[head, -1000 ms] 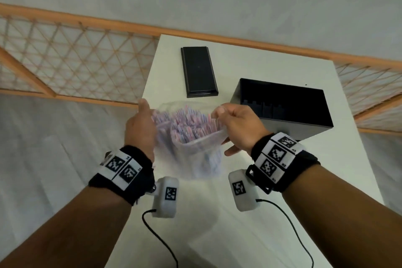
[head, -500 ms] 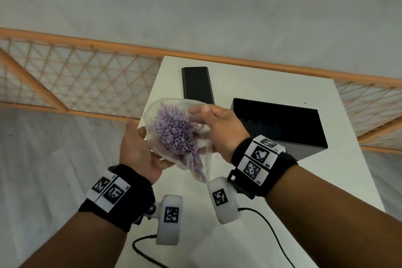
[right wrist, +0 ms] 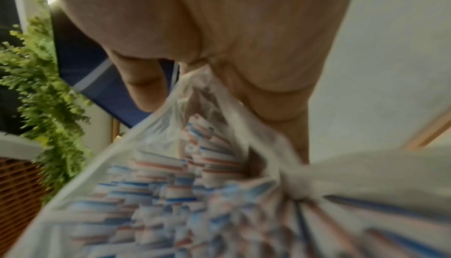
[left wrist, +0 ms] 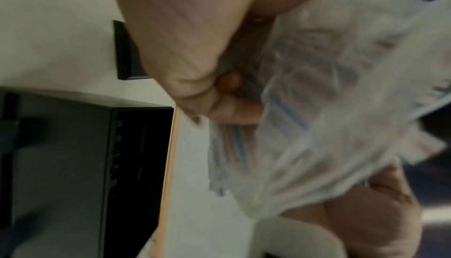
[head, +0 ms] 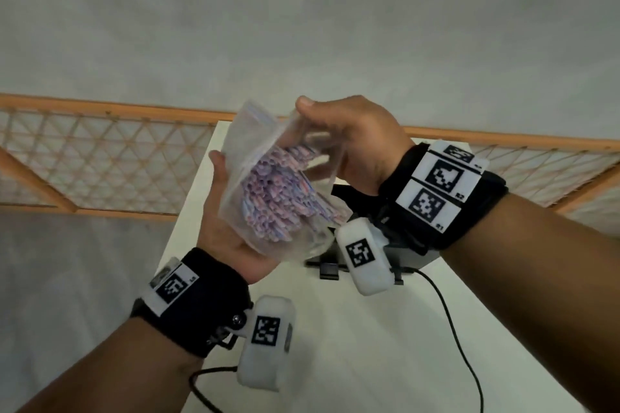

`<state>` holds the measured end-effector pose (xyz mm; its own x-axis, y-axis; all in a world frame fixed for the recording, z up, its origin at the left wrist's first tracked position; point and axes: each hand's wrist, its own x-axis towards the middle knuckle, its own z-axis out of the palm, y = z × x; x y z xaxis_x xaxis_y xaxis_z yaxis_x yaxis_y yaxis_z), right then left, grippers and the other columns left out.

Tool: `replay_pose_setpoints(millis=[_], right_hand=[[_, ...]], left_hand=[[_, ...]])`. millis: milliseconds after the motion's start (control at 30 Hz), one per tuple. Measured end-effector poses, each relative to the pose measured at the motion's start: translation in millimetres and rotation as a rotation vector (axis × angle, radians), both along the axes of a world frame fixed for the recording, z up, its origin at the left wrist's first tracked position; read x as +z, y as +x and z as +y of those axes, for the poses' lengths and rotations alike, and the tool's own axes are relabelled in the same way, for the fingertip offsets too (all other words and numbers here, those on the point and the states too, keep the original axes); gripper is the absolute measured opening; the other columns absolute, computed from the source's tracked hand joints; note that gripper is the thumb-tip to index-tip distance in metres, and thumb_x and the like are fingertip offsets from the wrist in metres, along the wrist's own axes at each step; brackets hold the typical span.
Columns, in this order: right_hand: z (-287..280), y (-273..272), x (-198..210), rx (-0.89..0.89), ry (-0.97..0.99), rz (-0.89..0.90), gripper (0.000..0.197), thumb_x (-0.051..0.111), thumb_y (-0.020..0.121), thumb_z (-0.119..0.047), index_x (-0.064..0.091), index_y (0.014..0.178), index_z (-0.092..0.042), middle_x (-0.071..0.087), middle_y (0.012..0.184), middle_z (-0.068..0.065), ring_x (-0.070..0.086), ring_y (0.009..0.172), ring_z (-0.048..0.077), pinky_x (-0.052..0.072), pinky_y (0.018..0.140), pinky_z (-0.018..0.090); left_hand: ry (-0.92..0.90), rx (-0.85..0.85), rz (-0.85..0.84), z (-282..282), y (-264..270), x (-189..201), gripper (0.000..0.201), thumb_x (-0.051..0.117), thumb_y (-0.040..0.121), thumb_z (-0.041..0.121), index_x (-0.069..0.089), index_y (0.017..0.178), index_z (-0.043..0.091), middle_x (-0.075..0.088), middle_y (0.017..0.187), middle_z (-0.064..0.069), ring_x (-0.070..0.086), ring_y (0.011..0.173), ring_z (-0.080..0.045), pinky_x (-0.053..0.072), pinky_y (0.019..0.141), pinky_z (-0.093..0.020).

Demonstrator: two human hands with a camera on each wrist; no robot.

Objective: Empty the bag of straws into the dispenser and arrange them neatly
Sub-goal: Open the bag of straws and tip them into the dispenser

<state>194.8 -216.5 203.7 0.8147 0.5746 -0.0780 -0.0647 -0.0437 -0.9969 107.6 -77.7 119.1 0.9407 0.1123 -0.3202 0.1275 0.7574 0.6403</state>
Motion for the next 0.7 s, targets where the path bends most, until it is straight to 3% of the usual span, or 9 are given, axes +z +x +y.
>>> replay_pose_setpoints(millis=[67, 100, 167, 267, 400, 433, 500, 567, 700], right_hand=[[-12.9, 7.6, -0.3, -0.054, -0.002, 0.027, 0.043, 0.069, 0.071, -0.050, 0.065, 0.068, -0.007, 0.065, 0.071, 0.007, 0.063, 0.069, 0.025, 0.048, 0.068, 0.036], [-18.5, 11.4, -2.7, -0.088, -0.013, 0.003, 0.046, 0.072, 0.067, -0.054, 0.063, 0.071, -0.009, 0.061, 0.068, 0.005, 0.059, 0.063, 0.022, 0.045, 0.064, 0.032], [-27.9, 17.1, -8.9, -0.149, -0.069, -0.093, 0.058, 0.078, 0.059, -0.060, 0.058, 0.086, -0.013, 0.058, 0.075, 0.001, 0.058, 0.065, 0.016, 0.046, 0.063, 0.031], [-41.9, 26.1, -19.8, -0.162, -0.303, -0.252, 0.084, 0.086, 0.049, -0.066, 0.053, 0.111, -0.021, 0.061, 0.091, -0.011, 0.064, 0.070, -0.004, 0.050, 0.065, 0.019], [-53.2, 45.9, -30.5, -0.076, -0.438, -0.299, 0.103, 0.081, 0.040, -0.081, 0.059, 0.121, -0.022, 0.068, 0.115, 0.000, 0.071, 0.098, 0.012, 0.060, 0.080, 0.031], [-56.9, 50.1, -33.8, -0.038, -0.430, -0.276, 0.108, 0.084, 0.037, -0.078, 0.056, 0.126, -0.024, 0.066, 0.120, 0.000, 0.069, 0.104, 0.012, 0.059, 0.085, 0.033], [-65.0, 52.2, -41.6, 0.046, -0.352, -0.234, 0.105, 0.094, 0.041, -0.053, 0.048, 0.132, -0.027, 0.064, 0.124, -0.007, 0.064, 0.112, 0.005, 0.056, 0.090, 0.027], [-74.3, 52.0, -52.9, 0.058, -0.351, -0.293, 0.112, 0.100, 0.043, -0.033, 0.042, 0.138, -0.025, 0.061, 0.129, -0.009, 0.058, 0.120, 0.005, 0.053, 0.096, 0.030], [-82.2, 50.0, -80.7, -0.050, -0.413, -0.389, 0.116, 0.101, 0.047, -0.032, 0.037, 0.143, -0.023, 0.055, 0.133, -0.010, 0.054, 0.123, 0.002, 0.051, 0.096, 0.027]], left_hand=[[-0.079, -0.212, -0.158, -6.7, 15.5, 3.0, 0.077, 0.049, 0.093, 0.064, 0.047, 0.148, 0.011, 0.044, 0.154, -0.020, 0.048, 0.139, -0.034, 0.036, 0.116, -0.054], [-0.049, -0.269, -0.175, -13.1, 21.1, 3.7, 0.086, 0.060, 0.086, 0.063, 0.040, 0.152, 0.012, 0.039, 0.157, -0.019, 0.039, 0.145, -0.036, 0.026, 0.120, -0.056], [0.062, -0.244, -0.171, -19.5, 35.9, 0.2, 0.099, 0.083, 0.071, 0.055, 0.042, 0.151, 0.013, 0.048, 0.151, -0.019, 0.045, 0.140, -0.037, 0.036, 0.115, -0.056], [0.225, -0.238, -0.162, -28.0, 51.7, -0.9, 0.110, 0.093, 0.054, 0.053, 0.050, 0.144, 0.007, 0.061, 0.138, -0.018, 0.058, 0.129, -0.034, 0.052, 0.100, -0.046], [0.386, -0.240, -0.218, -36.0, 71.6, -4.3, 0.113, 0.093, 0.047, 0.053, 0.051, 0.140, 0.004, 0.066, 0.131, -0.018, 0.063, 0.123, -0.034, 0.057, 0.093, -0.043], [0.449, -0.248, -0.256, -37.8, 76.4, -5.8, 0.112, 0.090, 0.049, 0.054, 0.050, 0.141, 0.005, 0.066, 0.131, -0.017, 0.063, 0.123, -0.033, 0.056, 0.094, -0.043], [0.597, -0.279, -0.339, -40.3, 82.6, -7.9, 0.110, 0.084, 0.053, 0.059, 0.048, 0.143, 0.007, 0.065, 0.133, -0.014, 0.062, 0.125, -0.029, 0.055, 0.098, -0.043], [0.700, -0.307, -0.368, -39.2, 87.4, -10.9, 0.105, 0.080, 0.055, 0.057, 0.047, 0.143, 0.010, 0.066, 0.133, -0.009, 0.061, 0.126, -0.023, 0.055, 0.099, -0.040], [0.875, -0.395, -0.326, -31.6, 92.8, -28.5, 0.090, 0.089, 0.056, 0.032, 0.054, 0.138, 0.016, 0.068, 0.130, 0.001, 0.060, 0.126, -0.012, 0.051, 0.105, -0.042]])
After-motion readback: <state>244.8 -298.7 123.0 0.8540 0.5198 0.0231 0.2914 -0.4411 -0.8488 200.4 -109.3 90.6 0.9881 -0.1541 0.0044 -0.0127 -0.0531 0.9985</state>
